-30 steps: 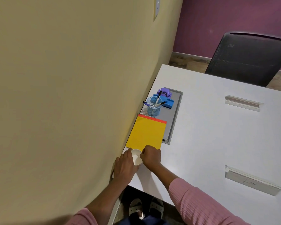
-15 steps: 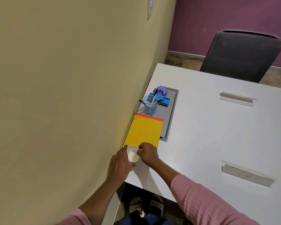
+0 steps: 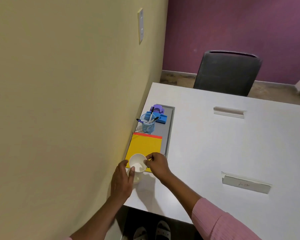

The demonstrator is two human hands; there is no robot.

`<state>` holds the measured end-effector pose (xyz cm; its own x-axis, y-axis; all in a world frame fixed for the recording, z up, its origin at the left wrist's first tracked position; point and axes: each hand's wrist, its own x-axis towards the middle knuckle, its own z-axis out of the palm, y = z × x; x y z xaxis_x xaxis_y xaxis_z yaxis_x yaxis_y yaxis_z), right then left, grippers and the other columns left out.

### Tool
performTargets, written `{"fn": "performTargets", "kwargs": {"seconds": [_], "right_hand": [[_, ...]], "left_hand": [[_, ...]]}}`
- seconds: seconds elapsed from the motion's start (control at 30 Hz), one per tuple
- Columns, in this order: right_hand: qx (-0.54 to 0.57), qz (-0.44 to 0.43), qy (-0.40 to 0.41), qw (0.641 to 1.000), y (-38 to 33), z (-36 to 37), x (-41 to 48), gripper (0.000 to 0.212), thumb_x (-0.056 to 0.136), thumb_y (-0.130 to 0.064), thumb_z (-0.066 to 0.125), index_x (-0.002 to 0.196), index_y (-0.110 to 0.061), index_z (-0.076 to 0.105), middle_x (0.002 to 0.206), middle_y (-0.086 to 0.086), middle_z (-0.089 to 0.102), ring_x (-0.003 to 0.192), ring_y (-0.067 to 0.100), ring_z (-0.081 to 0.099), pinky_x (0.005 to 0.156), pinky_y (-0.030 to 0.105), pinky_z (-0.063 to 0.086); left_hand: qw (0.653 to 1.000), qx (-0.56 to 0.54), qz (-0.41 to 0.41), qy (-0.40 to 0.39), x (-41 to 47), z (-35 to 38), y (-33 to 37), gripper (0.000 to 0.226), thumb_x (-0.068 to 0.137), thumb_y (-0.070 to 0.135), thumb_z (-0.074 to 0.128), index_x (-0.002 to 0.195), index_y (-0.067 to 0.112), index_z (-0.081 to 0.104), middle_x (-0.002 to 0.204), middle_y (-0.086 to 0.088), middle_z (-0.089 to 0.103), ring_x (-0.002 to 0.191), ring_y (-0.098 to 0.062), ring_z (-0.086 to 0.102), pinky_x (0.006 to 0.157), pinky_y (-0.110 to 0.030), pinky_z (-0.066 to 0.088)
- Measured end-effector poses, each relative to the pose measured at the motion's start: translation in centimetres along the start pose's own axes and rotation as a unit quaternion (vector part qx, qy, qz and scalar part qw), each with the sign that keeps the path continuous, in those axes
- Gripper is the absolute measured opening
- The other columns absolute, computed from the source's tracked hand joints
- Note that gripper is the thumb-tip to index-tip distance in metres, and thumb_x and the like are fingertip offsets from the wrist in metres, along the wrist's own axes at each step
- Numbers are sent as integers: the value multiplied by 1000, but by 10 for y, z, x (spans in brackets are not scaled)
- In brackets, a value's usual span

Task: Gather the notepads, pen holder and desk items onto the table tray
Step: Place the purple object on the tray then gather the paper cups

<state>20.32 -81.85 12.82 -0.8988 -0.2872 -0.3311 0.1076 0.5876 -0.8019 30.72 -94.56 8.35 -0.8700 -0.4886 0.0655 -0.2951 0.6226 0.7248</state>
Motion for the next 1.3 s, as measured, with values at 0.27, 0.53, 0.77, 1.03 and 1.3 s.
{"fn": "performTargets", "kwargs": {"seconds": [0.27, 0.53, 0.77, 1.03, 1.3], "right_hand": [[101, 49, 80, 990, 11, -39, -29, 9, 82, -14, 68, 78, -17, 60, 98, 9, 68, 95, 27, 63, 83, 40, 51], [165, 99, 160, 968, 39, -94, -61, 11, 80, -15, 68, 75, -17, 58, 93, 7, 67, 89, 25, 66, 75, 33, 51], [165, 132, 235, 949, 71, -153, -90, 9, 79, -18, 68, 80, -16, 59, 90, 4, 68, 86, 22, 67, 72, 31, 52], [190, 167, 317, 914, 131, -230, -124, 8, 82, -17, 66, 80, -16, 58, 90, 5, 67, 85, 22, 66, 70, 31, 51], [180, 173, 329, 911, 226, -323, -151, 12, 84, -15, 64, 95, -14, 63, 104, 1, 65, 94, 19, 63, 75, 28, 50]], "left_hand": [[992, -57, 108, 21, 21, 24, 38, 32, 92, 39, 40, 79, 11, 44, 77, -2, 45, 70, -24, 45, 60, -44, 42], [981, -109, 162, -22, 15, 65, 94, 21, 91, 22, 48, 73, 10, 46, 75, -4, 47, 71, -22, 43, 60, -41, 38], [972, -111, 194, -79, -3, 105, 154, 21, 90, 8, 59, 75, 14, 45, 78, 1, 48, 72, -20, 47, 59, -44, 46], [939, -37, 283, -191, -40, 157, 232, 61, 88, 56, 36, 127, 9, 39, 128, -5, 49, 116, -22, 47, 92, -39, 43], [890, 114, 378, -229, -97, 234, 297, 81, 91, 66, 21, 136, 1, 42, 146, -18, 39, 131, -33, 39, 109, -43, 32]]}}
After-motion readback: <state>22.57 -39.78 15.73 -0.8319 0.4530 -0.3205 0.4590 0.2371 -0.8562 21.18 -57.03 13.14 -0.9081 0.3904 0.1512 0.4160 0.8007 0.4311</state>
